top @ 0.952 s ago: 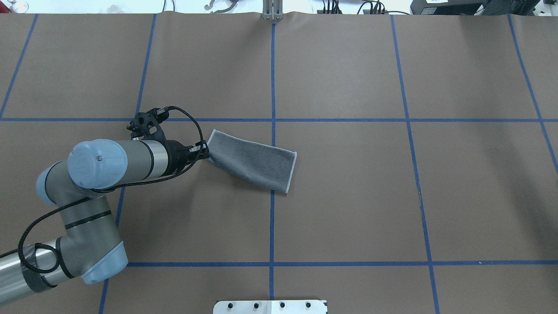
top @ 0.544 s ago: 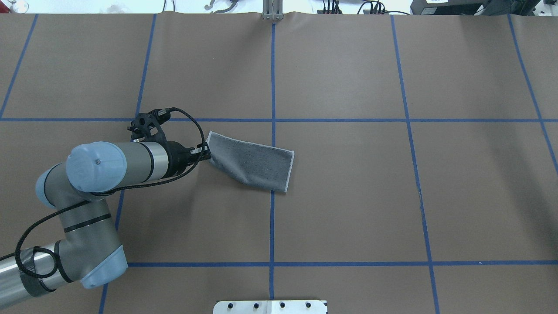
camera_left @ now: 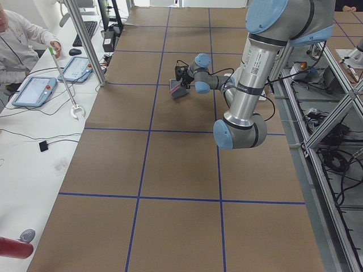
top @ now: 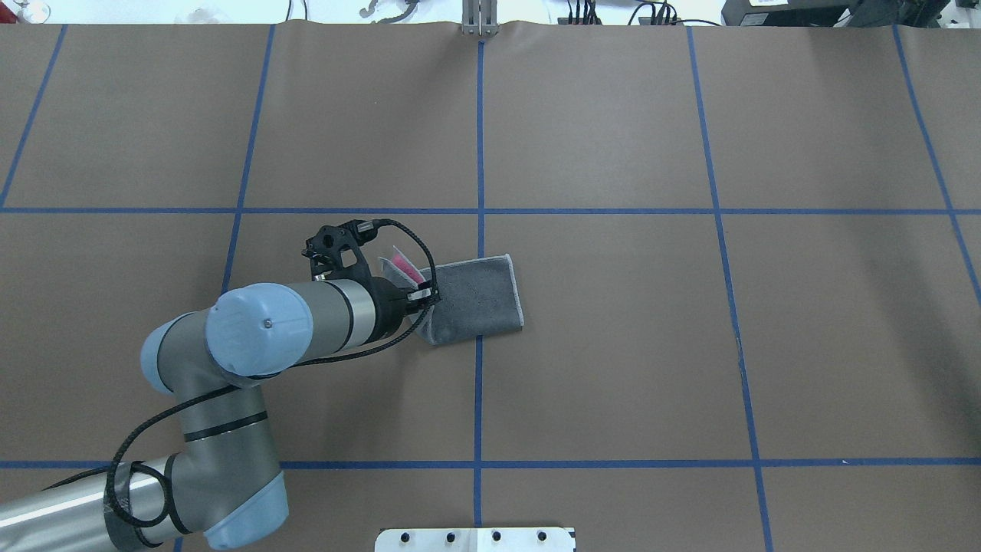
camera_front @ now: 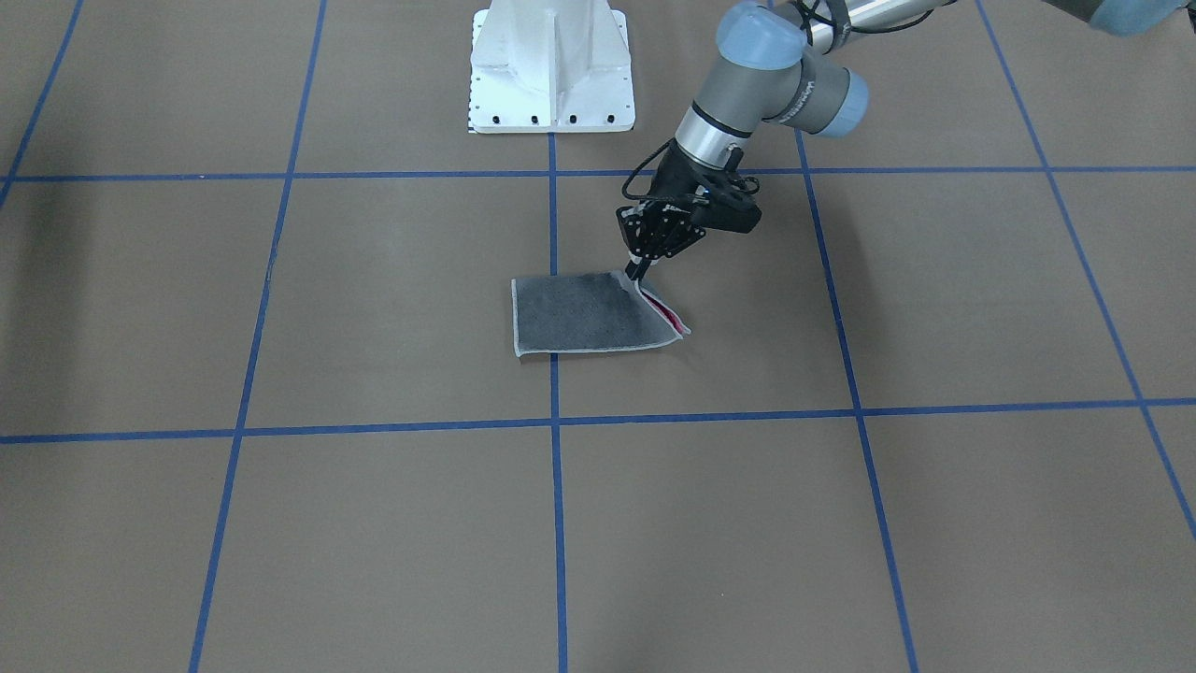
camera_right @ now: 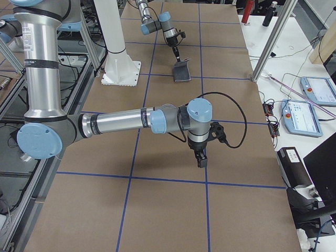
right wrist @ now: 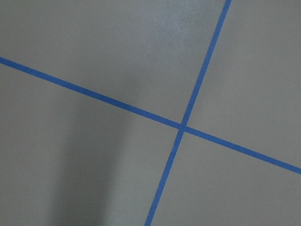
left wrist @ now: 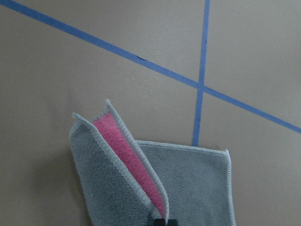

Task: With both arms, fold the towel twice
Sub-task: 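Fold the held end over toward the far end with the left gripper, release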

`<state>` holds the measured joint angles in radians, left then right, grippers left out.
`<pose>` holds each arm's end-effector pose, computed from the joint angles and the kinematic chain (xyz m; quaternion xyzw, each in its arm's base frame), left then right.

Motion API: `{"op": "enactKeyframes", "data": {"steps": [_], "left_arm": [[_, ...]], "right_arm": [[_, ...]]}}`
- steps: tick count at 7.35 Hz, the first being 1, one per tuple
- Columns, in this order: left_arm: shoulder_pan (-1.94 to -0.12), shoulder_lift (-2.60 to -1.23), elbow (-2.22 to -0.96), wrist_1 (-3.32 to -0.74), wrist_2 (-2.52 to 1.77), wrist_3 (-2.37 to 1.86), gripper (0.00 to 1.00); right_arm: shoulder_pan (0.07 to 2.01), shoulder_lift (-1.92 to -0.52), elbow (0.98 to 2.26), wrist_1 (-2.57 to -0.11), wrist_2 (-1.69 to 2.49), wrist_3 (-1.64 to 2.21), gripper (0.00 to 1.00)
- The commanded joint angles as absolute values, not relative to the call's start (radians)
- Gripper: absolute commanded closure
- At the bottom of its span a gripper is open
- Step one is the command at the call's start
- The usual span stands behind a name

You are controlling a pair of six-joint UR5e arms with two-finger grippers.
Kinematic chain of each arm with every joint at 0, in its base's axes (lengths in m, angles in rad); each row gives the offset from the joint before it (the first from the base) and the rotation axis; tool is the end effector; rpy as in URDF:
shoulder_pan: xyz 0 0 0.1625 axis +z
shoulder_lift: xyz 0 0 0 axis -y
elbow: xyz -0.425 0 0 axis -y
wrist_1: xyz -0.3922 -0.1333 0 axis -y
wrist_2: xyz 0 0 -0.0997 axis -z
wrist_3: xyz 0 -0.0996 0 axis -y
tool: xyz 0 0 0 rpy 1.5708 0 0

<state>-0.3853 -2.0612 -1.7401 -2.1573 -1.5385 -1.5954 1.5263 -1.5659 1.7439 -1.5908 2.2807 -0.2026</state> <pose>0.5383 -0.3656 0.2343 0.1176 0.5717 -0.1745 0.7931 0.0461 -0.5010 0.5770 0.1011 -0.3395 -0.1424 0.9242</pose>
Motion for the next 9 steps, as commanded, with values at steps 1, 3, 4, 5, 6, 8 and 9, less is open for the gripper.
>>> {"op": "enactKeyframes", "data": {"steps": [1, 3, 4, 5, 6, 8, 9], "left_arm": [[-0.359, -2.14, -1.697, -2.123, -1.522, -1.554, 1.0], [-0.359, -2.23, -1.614, -2.123, -1.522, -1.552, 1.0], [-0.359, -2.262, -1.577, -2.123, -1.52, -1.552, 1.0], [-0.359, -2.273, -1.562, -2.123, -1.52, -1.552, 1.0], [-0.359, -2.276, -1.56, -2.123, -1.519, -1.552, 1.0], [-0.359, -2.302, -1.528, -2.122, -1.506, -1.552, 1.0], [-0.359, -2.325, -1.499, -2.12, -1.506, -1.552, 1.0]], "right_arm": [[1.526, -1.563, 1.744, -1.592, 2.279, -0.199, 0.0], [1.526, -1.563, 1.743, -1.592, 2.279, -0.198, 0.0], [1.526, -1.562, 1.743, -1.592, 2.279, -0.198, 0.0], [1.526, -1.562, 1.743, -1.592, 2.279, -0.198, 0.0], [1.526, -1.562, 1.743, -1.592, 2.279, -0.198, 0.0], [1.526, -1.56, 1.743, -1.591, 2.279, -0.198, 0.0], [1.526, -1.56, 1.744, -1.591, 2.279, -0.198, 0.0]]}}
